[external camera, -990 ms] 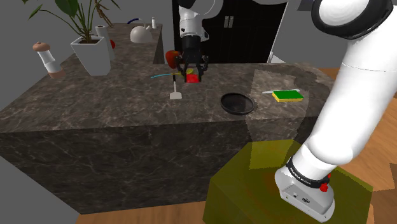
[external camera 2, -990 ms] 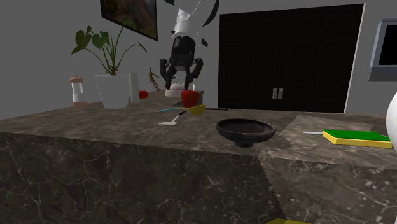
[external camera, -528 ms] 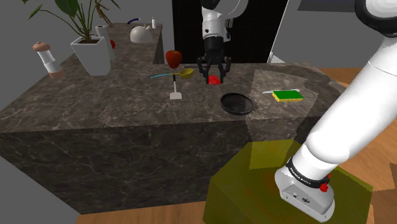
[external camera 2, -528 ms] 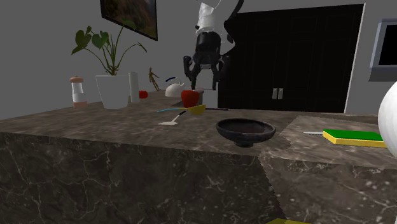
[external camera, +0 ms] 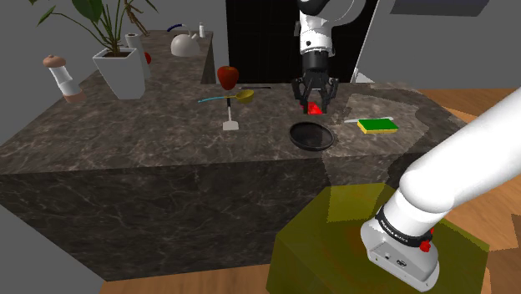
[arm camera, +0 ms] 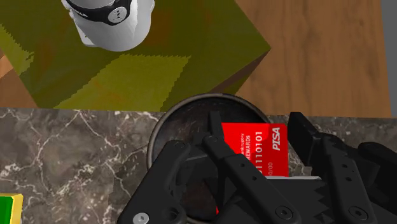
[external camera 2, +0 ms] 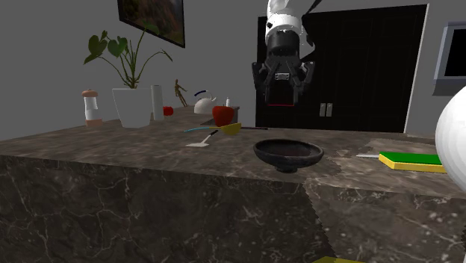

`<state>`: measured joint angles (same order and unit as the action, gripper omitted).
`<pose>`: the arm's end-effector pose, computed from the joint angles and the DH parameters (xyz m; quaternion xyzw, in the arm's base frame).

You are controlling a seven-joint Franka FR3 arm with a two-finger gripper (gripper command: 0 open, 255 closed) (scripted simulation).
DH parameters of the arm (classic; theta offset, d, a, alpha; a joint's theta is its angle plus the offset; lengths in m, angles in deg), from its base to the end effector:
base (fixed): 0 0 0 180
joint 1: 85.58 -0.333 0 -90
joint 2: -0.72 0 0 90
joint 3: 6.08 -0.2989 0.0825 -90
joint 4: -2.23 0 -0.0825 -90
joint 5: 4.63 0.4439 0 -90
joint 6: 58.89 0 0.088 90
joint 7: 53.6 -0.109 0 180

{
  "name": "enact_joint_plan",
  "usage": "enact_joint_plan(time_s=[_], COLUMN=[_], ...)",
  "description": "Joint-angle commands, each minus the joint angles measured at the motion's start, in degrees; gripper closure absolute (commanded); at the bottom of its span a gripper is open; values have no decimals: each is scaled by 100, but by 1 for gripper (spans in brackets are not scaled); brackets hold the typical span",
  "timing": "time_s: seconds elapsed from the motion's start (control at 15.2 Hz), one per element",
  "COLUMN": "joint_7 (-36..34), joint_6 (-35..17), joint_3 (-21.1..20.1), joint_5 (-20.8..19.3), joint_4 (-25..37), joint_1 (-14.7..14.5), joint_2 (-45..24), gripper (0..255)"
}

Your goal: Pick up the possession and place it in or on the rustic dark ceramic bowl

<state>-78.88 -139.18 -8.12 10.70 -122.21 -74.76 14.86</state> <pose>0.4746 -0.0402 0.4317 -0.9117 0.2939 0.2724 0.0906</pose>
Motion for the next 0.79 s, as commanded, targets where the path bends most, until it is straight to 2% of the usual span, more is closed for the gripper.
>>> enact_joint_plan(time_s=[0.0,0.73], joint_7=[86,269], joint_6=[-121,-963], joint_3=[26,-10], joint_5=[-32,-25], joint_4=[-235,-842], joint_1=[23,13], joint_2=[95,-159], gripper=[255,255])
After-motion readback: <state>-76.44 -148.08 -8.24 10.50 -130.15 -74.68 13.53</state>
